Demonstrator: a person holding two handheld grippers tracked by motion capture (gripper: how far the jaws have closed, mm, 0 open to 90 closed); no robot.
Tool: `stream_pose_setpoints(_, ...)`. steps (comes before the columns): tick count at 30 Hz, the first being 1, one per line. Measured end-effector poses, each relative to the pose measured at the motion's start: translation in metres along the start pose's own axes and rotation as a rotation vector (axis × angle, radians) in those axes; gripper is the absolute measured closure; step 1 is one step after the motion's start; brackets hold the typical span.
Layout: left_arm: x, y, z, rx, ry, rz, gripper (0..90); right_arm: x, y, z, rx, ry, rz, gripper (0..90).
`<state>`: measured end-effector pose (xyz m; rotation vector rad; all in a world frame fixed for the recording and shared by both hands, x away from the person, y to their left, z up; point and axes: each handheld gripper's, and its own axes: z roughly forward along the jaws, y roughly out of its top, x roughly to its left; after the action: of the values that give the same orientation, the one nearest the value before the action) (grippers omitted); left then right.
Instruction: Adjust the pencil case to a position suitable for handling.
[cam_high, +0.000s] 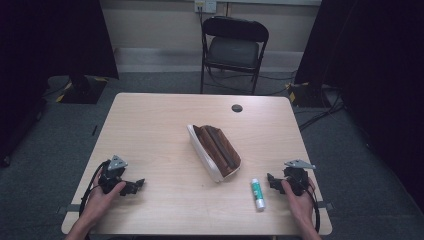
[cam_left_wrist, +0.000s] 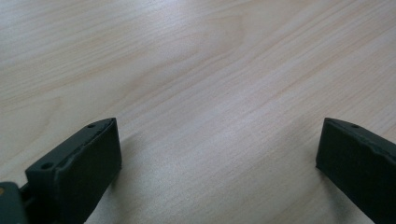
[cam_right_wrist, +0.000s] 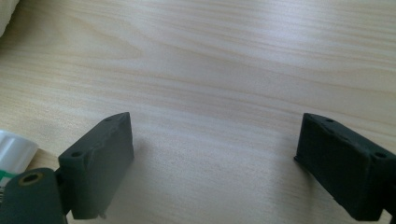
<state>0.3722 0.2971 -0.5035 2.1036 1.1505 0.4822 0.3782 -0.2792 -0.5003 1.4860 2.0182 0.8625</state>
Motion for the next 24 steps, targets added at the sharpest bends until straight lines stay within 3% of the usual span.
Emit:
stream_pose_setpoints(15, -0.0043, -0.0015, -0.0032, 0.008, 0.01, 0.001, 1.0, 0.0006, -0.0004, -0.0001, 0.002, -0.014, 0.015, 8.6)
stream_pose_setpoints(24, -0.0072, 0.0012, -0.0069, 0.019, 0.0, 0.0, 10.5, 0.001, -0.0006, -0.0006, 0.005, -0.012, 0.017, 8.6)
